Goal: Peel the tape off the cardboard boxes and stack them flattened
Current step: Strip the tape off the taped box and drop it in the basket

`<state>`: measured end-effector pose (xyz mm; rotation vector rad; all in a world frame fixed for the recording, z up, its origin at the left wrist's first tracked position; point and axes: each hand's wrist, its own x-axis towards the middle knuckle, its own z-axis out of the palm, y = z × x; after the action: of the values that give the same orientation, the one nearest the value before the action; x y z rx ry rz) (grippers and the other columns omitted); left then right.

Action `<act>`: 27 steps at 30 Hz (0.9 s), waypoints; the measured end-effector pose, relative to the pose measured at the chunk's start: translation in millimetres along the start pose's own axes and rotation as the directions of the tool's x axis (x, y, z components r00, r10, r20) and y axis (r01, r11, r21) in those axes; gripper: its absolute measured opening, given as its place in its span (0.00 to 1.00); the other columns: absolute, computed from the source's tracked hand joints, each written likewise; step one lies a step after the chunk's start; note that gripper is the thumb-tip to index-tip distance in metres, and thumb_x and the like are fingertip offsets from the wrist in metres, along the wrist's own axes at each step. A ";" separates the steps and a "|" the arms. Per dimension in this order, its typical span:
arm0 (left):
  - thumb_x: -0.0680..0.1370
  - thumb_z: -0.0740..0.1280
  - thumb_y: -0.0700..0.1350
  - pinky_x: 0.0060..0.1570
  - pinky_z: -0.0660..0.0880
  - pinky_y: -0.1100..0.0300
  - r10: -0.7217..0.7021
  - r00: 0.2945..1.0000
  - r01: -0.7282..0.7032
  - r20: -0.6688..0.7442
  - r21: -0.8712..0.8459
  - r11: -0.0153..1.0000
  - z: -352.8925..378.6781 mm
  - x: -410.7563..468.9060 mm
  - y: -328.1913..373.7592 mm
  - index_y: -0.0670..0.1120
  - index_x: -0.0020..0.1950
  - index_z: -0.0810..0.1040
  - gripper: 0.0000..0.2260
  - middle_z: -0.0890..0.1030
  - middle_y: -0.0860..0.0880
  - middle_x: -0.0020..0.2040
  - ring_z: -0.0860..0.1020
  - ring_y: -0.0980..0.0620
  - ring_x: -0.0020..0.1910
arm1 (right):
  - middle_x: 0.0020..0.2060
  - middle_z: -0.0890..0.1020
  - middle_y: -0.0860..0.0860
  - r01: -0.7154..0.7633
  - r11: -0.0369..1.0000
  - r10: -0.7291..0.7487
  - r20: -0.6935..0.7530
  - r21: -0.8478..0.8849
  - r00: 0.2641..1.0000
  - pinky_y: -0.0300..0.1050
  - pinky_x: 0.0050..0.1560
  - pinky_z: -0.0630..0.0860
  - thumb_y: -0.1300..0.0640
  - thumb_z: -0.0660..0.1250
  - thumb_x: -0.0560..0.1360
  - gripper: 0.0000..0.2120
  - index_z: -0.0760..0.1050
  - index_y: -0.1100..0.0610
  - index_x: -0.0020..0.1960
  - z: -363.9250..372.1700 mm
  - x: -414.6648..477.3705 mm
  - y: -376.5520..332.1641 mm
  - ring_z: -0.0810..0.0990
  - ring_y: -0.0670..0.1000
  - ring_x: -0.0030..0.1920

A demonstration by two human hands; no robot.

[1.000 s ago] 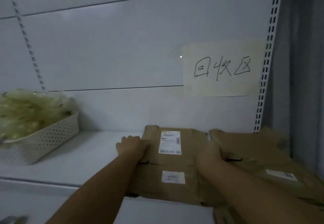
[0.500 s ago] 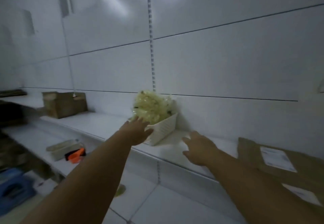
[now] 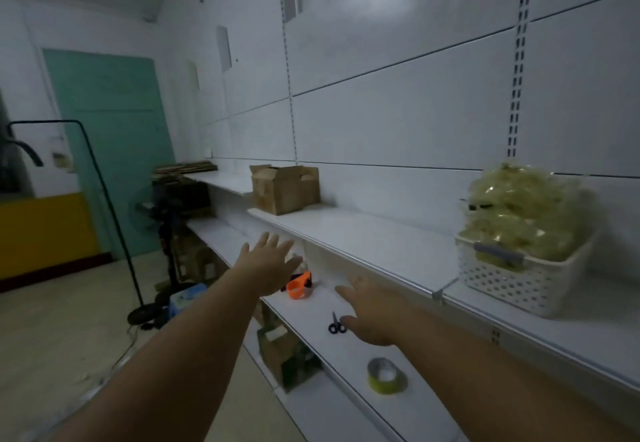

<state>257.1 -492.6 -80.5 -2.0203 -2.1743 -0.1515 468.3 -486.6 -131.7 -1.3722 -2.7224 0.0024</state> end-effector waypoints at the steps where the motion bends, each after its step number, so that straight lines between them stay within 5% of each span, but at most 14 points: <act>1: 0.80 0.48 0.60 0.72 0.44 0.42 -0.023 1.000 0.023 0.002 -0.004 1.000 4.2 8.5 -13.0 0.53 0.76 0.50 0.26 0.49 0.46 0.78 0.43 0.46 0.76 | 0.77 0.48 0.53 0.018 1.000 -0.018 0.000 -0.002 1.000 0.55 0.73 0.50 0.43 0.55 0.78 0.30 0.48 0.47 0.76 1.8 14.7 -1.7 0.48 0.55 0.76; 6: 0.80 0.48 0.60 0.72 0.45 0.41 -0.130 0.991 0.130 -0.008 0.069 0.989 16.9 51.8 -71.2 0.53 0.76 0.50 0.26 0.48 0.46 0.78 0.43 0.46 0.76 | 0.74 0.59 0.53 0.123 0.992 -0.122 -0.083 0.010 0.989 0.54 0.70 0.59 0.42 0.58 0.77 0.29 0.56 0.48 0.74 1.1 102.1 -0.4 0.58 0.56 0.73; 10: 0.81 0.51 0.53 0.68 0.53 0.34 -0.174 0.980 0.156 0.096 0.171 0.973 9.0 90.0 -107.7 0.50 0.73 0.60 0.21 0.56 0.46 0.76 0.50 0.42 0.75 | 0.75 0.57 0.54 0.187 0.982 -0.186 -0.083 0.006 0.979 0.57 0.71 0.56 0.41 0.56 0.77 0.29 0.55 0.51 0.74 1.6 177.5 -2.7 0.52 0.58 0.75; 15: 0.80 0.50 0.58 0.72 0.52 0.46 -0.227 0.971 0.229 0.079 -0.008 0.973 14.3 134.0 -147.5 0.51 0.75 0.57 0.24 0.51 0.46 0.78 0.49 0.45 0.76 | 0.71 0.62 0.54 0.245 0.969 -0.242 -0.123 0.008 0.962 0.52 0.68 0.61 0.42 0.57 0.77 0.28 0.56 0.49 0.73 11.2 259.2 0.4 0.61 0.55 0.71; 27: 0.79 0.50 0.60 0.73 0.50 0.43 -0.140 0.989 0.140 0.041 0.010 0.990 68.2 280.3 -307.7 0.50 0.75 0.56 0.27 0.53 0.44 0.77 0.48 0.44 0.76 | 0.77 0.52 0.53 0.156 0.984 -0.161 -0.052 -0.086 0.986 0.54 0.73 0.52 0.40 0.53 0.78 0.29 0.52 0.49 0.75 29.6 450.4 -37.4 0.46 0.54 0.76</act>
<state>-72.3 -229.1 -80.9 -1.8827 -2.3383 -0.1203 169.4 -146.3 -122.5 -1.1492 -2.8023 -0.1601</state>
